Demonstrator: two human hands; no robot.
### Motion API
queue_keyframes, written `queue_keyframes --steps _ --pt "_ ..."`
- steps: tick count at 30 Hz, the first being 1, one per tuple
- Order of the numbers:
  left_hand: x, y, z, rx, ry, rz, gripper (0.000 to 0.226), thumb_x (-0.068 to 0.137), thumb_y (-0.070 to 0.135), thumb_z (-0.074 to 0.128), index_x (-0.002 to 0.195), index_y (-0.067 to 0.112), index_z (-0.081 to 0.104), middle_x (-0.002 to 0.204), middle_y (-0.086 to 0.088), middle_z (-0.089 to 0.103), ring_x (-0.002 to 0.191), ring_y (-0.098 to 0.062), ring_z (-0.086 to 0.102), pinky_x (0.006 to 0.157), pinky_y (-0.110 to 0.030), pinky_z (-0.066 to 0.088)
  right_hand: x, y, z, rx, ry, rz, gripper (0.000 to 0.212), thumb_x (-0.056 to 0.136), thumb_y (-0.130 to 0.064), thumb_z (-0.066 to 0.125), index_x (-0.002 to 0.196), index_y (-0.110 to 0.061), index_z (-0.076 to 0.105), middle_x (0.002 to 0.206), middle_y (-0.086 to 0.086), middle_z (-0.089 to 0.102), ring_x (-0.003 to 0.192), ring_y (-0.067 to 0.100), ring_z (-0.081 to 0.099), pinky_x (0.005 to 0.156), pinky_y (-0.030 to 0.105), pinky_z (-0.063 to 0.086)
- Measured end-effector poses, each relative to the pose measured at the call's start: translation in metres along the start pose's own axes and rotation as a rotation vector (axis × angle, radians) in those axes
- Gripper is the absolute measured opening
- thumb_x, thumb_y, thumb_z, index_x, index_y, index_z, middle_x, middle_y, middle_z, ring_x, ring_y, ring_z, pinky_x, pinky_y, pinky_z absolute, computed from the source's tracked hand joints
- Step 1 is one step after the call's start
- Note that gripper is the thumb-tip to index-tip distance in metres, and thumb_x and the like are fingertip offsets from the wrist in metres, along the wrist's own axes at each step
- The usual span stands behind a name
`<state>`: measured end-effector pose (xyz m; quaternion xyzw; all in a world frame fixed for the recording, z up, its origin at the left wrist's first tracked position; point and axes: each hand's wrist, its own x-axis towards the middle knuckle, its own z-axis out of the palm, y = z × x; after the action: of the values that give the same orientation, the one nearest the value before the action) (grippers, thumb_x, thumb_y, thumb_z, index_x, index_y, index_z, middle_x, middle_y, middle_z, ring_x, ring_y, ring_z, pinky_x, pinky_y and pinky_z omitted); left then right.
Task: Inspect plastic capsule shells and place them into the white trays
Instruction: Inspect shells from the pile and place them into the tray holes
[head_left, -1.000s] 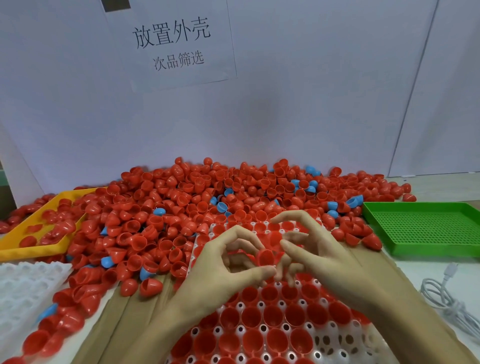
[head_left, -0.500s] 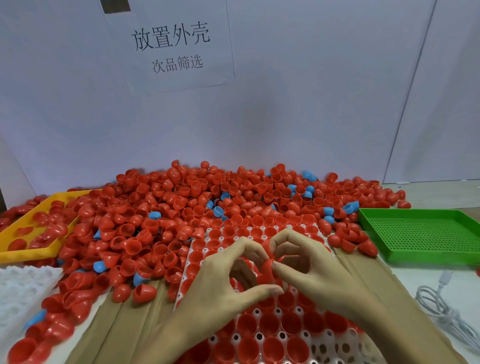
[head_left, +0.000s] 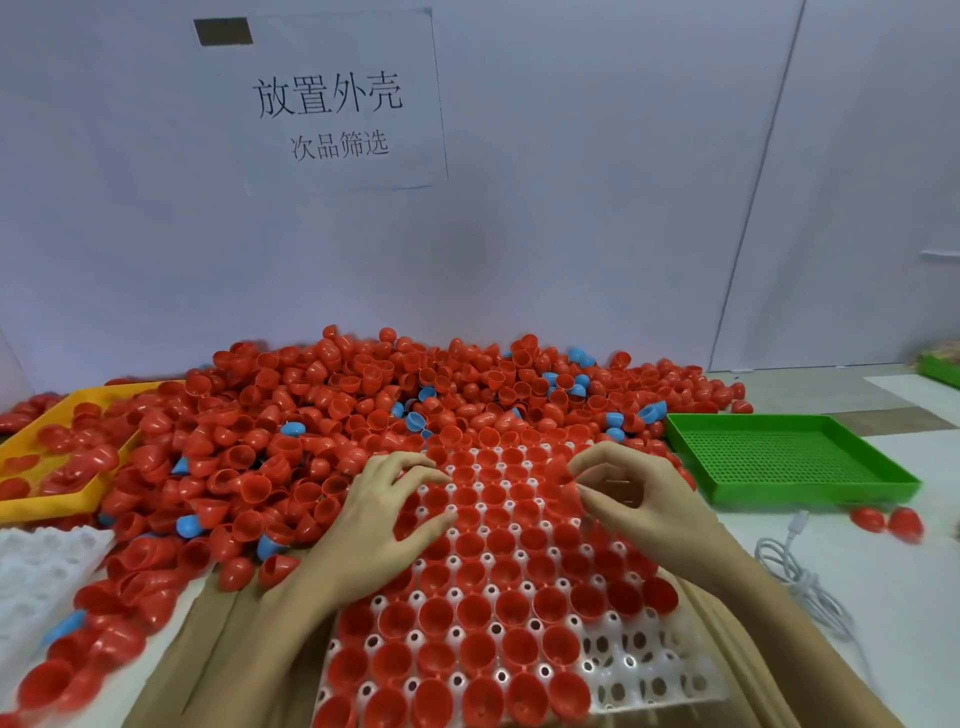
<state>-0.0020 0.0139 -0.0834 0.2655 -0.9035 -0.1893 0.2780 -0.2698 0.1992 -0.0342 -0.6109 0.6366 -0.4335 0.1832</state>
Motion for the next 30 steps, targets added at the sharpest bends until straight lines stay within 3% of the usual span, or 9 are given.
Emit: queue_keyframes --steps 2,4,7,12,21,25,30 --pt "0.000 0.000 0.000 -0.006 -0.007 -0.007 0.056 0.088 0.072 0.055 0.131 0.038 0.062 0.141 0.021 0.044 0.140 0.004 0.029 0.124 -0.039 0.026 -0.017 -0.008 -0.004 -0.222 -0.045 0.006 0.020 0.092 -0.055 0.066 0.111 -0.047 0.067 0.097 -0.016 0.076 0.080 0.011 0.074 0.066 0.039 0.062" --pt "0.001 0.000 0.000 -0.005 -0.006 -0.022 0.059 0.085 0.074 0.053 0.131 0.037 0.062 0.140 0.019 0.045 0.139 -0.001 0.032 0.124 -0.042 0.027 -0.034 -0.019 -0.005 -0.363 -0.109 -0.009 0.020 0.088 -0.061 0.060 0.107 -0.055 0.064 0.096 -0.026 0.073 0.079 0.004 0.072 0.062 0.029 0.059" --pt "0.000 0.002 0.000 -0.016 -0.009 -0.032 0.061 0.083 0.075 0.053 0.130 0.036 0.062 0.138 0.019 0.046 0.135 -0.002 0.033 0.123 -0.039 0.027 -0.058 -0.036 -0.004 -0.451 -0.219 -0.010 0.014 0.089 -0.054 0.058 0.103 -0.054 0.062 0.095 -0.030 0.071 0.080 0.000 0.071 0.061 0.016 0.051" --pt "-0.003 0.001 0.003 -0.022 0.012 -0.040 0.048 0.090 0.061 0.064 0.128 0.032 0.065 0.133 0.017 0.048 0.131 -0.002 0.033 0.120 -0.033 0.027 -0.077 -0.048 0.000 -0.573 -0.295 -0.017 0.019 0.096 -0.025 0.067 0.105 -0.042 0.066 0.089 -0.017 0.066 0.089 -0.003 0.061 0.069 0.011 0.044" --pt "-0.004 -0.004 0.005 -0.035 -0.004 -0.085 0.040 0.092 0.060 0.065 0.125 0.038 0.063 0.134 0.019 0.047 0.135 -0.002 0.030 0.119 -0.034 0.027 -0.077 -0.053 0.005 -0.699 -0.398 0.002 0.019 0.096 -0.020 0.064 0.107 -0.036 0.069 0.087 -0.010 0.063 0.088 -0.016 0.045 0.070 0.011 0.037" --pt "-0.004 -0.004 0.005 -0.034 -0.002 -0.079 0.037 0.092 0.059 0.065 0.124 0.040 0.062 0.134 0.019 0.047 0.133 0.000 0.030 0.118 -0.032 0.026 -0.070 -0.053 0.008 -0.683 -0.467 0.017 0.018 0.095 -0.018 0.068 0.107 -0.031 0.072 0.084 -0.011 0.063 0.074 -0.006 0.050 0.068 0.011 0.040" --pt "-0.004 -0.003 0.005 -0.037 -0.006 -0.085 0.037 0.092 0.059 0.065 0.124 0.040 0.062 0.134 0.020 0.047 0.133 0.001 0.030 0.117 -0.030 0.024 -0.060 -0.062 -0.008 -0.586 -0.539 0.104 0.013 0.096 -0.028 0.077 0.107 -0.034 0.071 0.077 -0.014 0.066 0.071 -0.007 0.065 0.064 0.012 0.048"
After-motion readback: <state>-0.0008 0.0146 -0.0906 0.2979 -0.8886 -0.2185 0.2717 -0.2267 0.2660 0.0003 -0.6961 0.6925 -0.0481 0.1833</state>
